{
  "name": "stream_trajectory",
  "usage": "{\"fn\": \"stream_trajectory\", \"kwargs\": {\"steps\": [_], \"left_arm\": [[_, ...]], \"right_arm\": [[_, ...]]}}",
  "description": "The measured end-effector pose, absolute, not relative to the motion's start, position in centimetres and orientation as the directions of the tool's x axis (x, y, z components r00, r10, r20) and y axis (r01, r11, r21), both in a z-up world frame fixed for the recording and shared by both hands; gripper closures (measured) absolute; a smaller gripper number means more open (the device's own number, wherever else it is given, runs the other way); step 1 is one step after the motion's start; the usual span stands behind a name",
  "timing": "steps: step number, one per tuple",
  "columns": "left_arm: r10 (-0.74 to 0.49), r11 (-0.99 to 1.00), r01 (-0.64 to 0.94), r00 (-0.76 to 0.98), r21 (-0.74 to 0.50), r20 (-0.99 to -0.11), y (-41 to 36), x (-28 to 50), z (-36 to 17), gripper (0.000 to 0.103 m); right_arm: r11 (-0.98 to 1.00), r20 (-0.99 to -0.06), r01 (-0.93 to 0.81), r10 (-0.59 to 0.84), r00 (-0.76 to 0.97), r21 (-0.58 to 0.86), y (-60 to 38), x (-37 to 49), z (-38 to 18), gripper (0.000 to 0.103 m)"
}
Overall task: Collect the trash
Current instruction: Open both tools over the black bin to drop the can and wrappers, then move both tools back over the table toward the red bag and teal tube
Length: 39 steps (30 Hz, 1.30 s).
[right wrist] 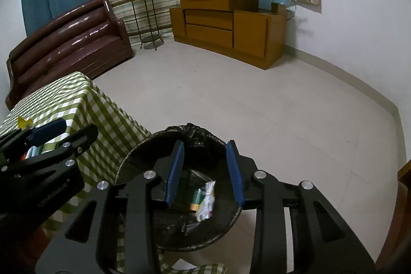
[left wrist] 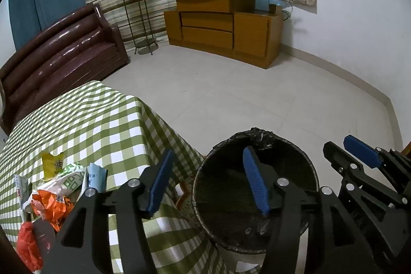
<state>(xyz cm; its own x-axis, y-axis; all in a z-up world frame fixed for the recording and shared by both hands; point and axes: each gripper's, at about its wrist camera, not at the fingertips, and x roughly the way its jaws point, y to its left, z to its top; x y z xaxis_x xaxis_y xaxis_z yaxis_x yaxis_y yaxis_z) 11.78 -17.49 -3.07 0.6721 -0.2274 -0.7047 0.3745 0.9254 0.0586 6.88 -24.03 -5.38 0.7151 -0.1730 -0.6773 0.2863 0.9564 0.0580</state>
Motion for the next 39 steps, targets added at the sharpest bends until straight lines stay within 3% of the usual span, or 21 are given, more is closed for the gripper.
{"fn": "stream_trajectory", "kwargs": {"steps": [8, 10, 15, 39], "left_arm": [[-0.231, 0.935, 0.353, 0.679, 0.034, -0.697, -15.5, 11.1, -1.6, 0.041], [-0.229, 0.939, 0.342, 0.681, 0.026, -0.695, -14.8, 10.9, -1.2, 0.040], [-0.218, 0.949, 0.314, 0.688, 0.013, -0.692, -12.4, 10.1, -0.3, 0.038], [0.000, 0.996, 0.060, 0.738, 0.066, -0.674, 5.4, 4.3, 0.4, 0.030]], "right_arm": [[0.963, -0.667, 0.266, -0.166, 0.726, 0.050, -22.8, 6.4, -4.4, 0.065], [0.966, -0.661, 0.257, -0.164, 0.732, 0.044, -22.2, 6.1, -4.0, 0.055], [0.971, -0.657, 0.235, -0.154, 0.738, 0.037, -20.3, 5.6, -2.9, 0.045], [1.000, -0.659, -0.001, 0.009, 0.753, 0.013, -6.7, 2.9, -1.0, 0.044]]}}
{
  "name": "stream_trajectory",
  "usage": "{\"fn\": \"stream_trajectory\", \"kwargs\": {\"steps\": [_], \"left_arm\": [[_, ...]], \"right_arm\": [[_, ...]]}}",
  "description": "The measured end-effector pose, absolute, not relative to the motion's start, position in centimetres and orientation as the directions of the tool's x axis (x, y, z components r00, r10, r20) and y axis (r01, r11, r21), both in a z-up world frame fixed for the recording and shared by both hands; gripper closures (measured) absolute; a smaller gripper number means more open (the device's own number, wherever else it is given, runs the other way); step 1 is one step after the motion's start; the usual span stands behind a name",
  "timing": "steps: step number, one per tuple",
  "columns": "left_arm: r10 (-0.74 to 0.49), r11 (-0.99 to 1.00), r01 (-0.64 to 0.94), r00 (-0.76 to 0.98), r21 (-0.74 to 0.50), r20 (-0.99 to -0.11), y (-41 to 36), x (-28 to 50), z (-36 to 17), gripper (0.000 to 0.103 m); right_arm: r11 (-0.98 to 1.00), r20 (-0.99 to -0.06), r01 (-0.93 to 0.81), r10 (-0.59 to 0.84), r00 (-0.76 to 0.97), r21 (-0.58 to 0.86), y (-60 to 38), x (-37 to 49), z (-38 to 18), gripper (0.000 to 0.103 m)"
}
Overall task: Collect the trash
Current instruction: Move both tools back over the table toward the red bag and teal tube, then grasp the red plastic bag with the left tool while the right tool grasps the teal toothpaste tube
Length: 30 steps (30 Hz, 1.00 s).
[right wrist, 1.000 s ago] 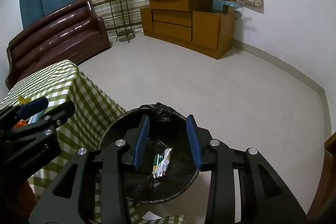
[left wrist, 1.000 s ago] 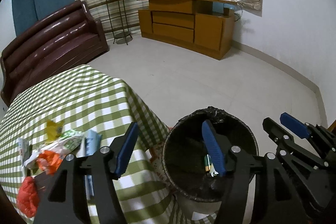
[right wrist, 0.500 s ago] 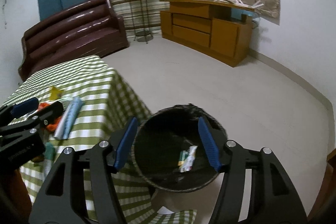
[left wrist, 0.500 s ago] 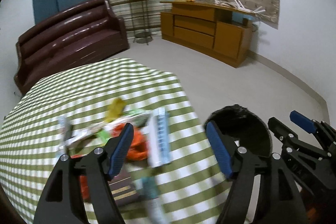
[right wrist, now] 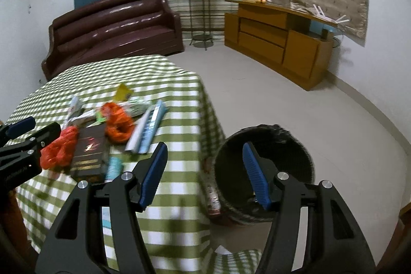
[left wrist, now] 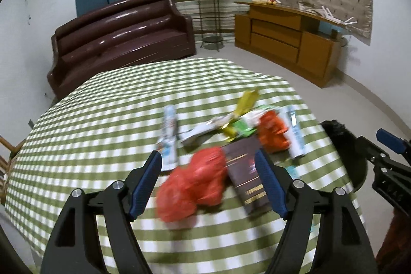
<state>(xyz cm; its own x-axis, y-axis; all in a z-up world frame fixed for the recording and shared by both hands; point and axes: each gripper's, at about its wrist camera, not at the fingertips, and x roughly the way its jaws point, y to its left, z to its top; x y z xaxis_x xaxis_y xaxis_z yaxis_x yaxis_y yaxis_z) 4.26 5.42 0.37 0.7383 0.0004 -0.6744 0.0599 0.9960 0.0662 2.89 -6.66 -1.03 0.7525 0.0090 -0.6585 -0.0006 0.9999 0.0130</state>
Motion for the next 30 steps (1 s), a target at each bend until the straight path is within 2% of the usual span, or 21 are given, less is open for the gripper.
{"fn": "stream_trajectory", "kwargs": {"steps": [9, 20, 26, 30], "left_arm": [[0.024, 0.995, 0.048, 0.719, 0.085, -0.694, 8.6, 3.3, -1.6, 0.029], [0.002, 0.995, 0.070, 0.714, 0.074, -0.700, 10.0, 2.5, -3.1, 0.025], [-0.002, 0.992, 0.093, 0.693, 0.087, -0.721, 9.2, 3.5, -4.2, 0.025], [-0.014, 0.990, 0.114, 0.684, 0.087, -0.729, 8.8, 4.0, -4.8, 0.025]], "right_arm": [[0.994, -0.698, -0.107, 0.074, 0.712, -0.003, -1.2, 2.2, -2.8, 0.044], [0.989, -0.747, -0.148, 0.091, 0.658, -0.009, 0.5, 2.1, -4.9, 0.045], [0.988, -0.759, -0.152, 0.081, 0.646, -0.024, 0.6, 2.0, -5.7, 0.056], [0.989, -0.757, -0.145, 0.079, 0.649, -0.021, 0.2, 1.9, -5.6, 0.067]]}}
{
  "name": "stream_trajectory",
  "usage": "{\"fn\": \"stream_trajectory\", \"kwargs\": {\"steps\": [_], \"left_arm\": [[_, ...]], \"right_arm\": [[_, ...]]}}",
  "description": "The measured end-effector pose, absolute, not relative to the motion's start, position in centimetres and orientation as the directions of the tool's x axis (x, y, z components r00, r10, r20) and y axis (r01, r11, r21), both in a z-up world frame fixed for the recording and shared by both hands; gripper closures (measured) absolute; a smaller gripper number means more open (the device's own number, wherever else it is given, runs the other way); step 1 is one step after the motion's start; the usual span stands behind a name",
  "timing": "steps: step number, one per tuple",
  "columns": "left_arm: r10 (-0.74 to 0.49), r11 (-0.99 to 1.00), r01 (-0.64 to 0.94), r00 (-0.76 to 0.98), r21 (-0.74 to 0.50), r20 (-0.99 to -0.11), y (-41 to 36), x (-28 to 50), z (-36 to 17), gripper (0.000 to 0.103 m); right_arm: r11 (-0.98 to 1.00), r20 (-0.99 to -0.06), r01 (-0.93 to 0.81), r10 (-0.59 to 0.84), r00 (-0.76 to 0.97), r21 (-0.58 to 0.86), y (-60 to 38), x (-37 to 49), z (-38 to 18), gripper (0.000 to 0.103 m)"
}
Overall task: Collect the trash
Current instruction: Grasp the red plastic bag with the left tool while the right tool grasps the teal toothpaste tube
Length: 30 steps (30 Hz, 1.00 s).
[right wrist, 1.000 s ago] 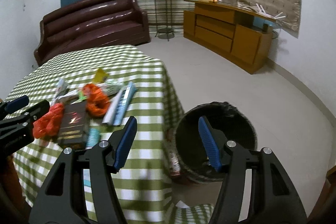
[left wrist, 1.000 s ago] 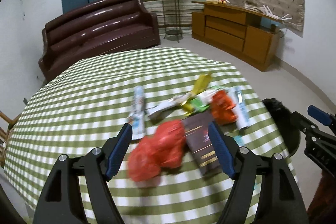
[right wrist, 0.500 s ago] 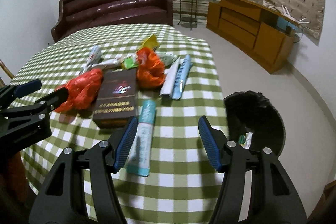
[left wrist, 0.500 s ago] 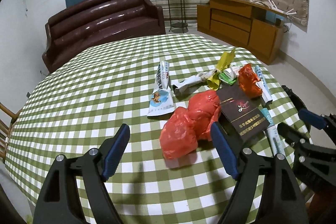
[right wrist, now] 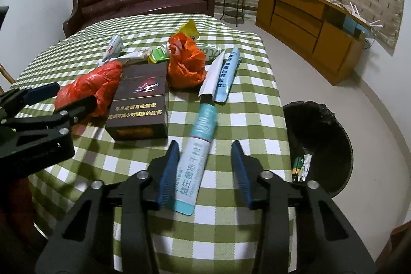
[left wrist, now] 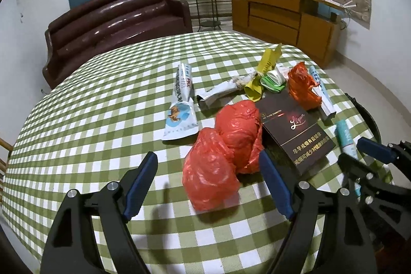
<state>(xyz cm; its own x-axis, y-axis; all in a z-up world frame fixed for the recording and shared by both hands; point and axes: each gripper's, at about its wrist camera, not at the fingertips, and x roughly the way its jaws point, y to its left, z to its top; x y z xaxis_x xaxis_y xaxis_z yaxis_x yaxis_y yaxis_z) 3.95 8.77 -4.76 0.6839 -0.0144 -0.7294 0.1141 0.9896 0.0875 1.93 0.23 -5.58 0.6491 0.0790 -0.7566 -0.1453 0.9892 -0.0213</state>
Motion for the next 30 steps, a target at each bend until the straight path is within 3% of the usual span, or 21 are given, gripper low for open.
{"fn": "stream_trajectory", "kwargs": {"steps": [5, 9, 12, 20, 30], "left_arm": [[-0.031, 0.987, 0.134, 0.679, 0.083, -0.734, 8.3, 4.0, -5.1, 0.028], [-0.045, 0.982, 0.163, 0.679, 0.091, -0.733, 7.8, 3.8, -5.3, 0.056], [-0.061, 0.980, 0.180, 0.678, 0.085, -0.732, 7.5, 3.8, -5.4, 0.069], [-0.051, 0.980, 0.171, 0.693, 0.096, -0.719, 7.1, 3.0, -5.3, 0.080], [-0.088, 0.987, 0.157, 0.693, 0.031, -0.715, 8.3, 2.0, -4.2, 0.082]], "right_arm": [[0.989, -0.754, -0.146, 0.083, 0.652, -0.018, -0.3, 2.2, -5.6, 0.079], [0.987, -0.752, -0.156, 0.088, 0.653, -0.021, -0.2, 2.2, -5.6, 0.082], [0.986, -0.751, -0.162, 0.089, 0.654, -0.025, 0.0, 2.1, -5.6, 0.084], [0.987, -0.747, -0.158, 0.092, 0.658, -0.017, -0.4, 2.2, -5.4, 0.085], [0.988, -0.725, -0.151, 0.098, 0.682, -0.009, -0.9, 2.0, -4.2, 0.086]]}}
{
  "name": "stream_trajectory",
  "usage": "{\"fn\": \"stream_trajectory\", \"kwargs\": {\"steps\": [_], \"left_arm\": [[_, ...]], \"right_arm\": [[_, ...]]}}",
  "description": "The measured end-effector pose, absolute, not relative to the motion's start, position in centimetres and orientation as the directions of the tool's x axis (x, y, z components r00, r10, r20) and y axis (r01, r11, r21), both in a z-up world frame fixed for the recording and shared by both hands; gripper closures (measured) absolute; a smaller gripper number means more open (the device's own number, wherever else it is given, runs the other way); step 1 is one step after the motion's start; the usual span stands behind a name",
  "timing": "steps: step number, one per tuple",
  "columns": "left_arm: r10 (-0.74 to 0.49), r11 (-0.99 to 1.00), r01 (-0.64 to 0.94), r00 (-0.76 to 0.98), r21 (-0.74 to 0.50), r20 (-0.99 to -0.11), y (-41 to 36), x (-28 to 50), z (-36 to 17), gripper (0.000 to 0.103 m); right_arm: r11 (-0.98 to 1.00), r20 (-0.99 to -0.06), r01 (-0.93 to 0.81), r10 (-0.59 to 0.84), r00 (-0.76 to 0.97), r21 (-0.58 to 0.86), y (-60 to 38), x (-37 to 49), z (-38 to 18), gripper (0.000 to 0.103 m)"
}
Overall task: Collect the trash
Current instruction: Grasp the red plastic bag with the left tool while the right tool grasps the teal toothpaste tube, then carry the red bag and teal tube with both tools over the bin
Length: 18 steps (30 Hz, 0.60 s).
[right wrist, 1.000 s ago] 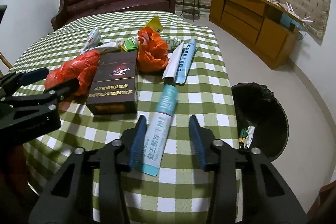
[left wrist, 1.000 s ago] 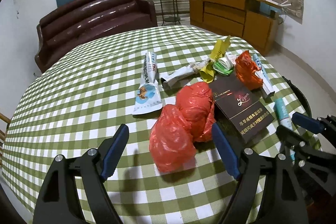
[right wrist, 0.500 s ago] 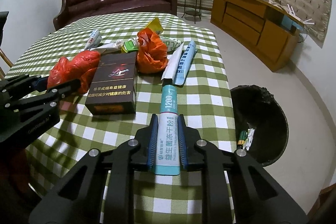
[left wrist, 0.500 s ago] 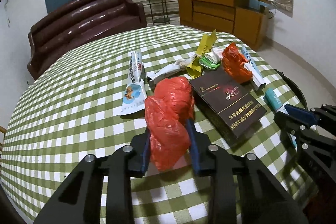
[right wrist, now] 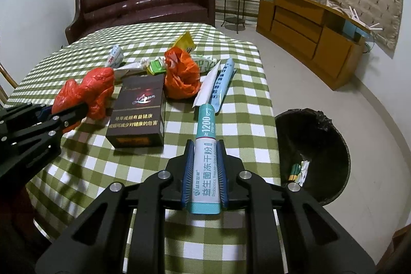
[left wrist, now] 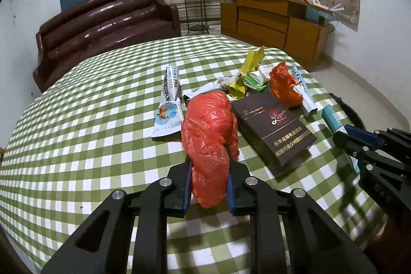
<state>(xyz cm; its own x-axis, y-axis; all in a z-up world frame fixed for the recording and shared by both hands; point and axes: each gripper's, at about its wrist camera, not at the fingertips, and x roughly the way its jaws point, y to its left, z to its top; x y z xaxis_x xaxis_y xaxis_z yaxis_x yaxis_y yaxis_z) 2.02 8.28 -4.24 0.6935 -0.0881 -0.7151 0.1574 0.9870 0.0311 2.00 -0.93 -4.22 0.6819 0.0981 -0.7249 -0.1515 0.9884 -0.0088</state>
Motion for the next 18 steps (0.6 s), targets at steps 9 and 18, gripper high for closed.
{"fn": "stream_trajectory", "kwargs": {"steps": [9, 18], "left_arm": [[-0.100, 0.989, 0.150, 0.729, 0.016, -0.677, 8.1, 1.5, -1.9, 0.082], [-0.174, 0.977, 0.210, 0.736, -0.025, -0.654, 4.8, 3.4, -0.4, 0.082]], "right_arm": [[0.994, -0.698, -0.107, 0.071, 0.713, -0.009, -3.1, 2.5, -2.8, 0.086], [1.000, -0.668, -0.017, 0.001, 0.744, -0.018, -7.1, 3.4, -1.2, 0.086]]}}
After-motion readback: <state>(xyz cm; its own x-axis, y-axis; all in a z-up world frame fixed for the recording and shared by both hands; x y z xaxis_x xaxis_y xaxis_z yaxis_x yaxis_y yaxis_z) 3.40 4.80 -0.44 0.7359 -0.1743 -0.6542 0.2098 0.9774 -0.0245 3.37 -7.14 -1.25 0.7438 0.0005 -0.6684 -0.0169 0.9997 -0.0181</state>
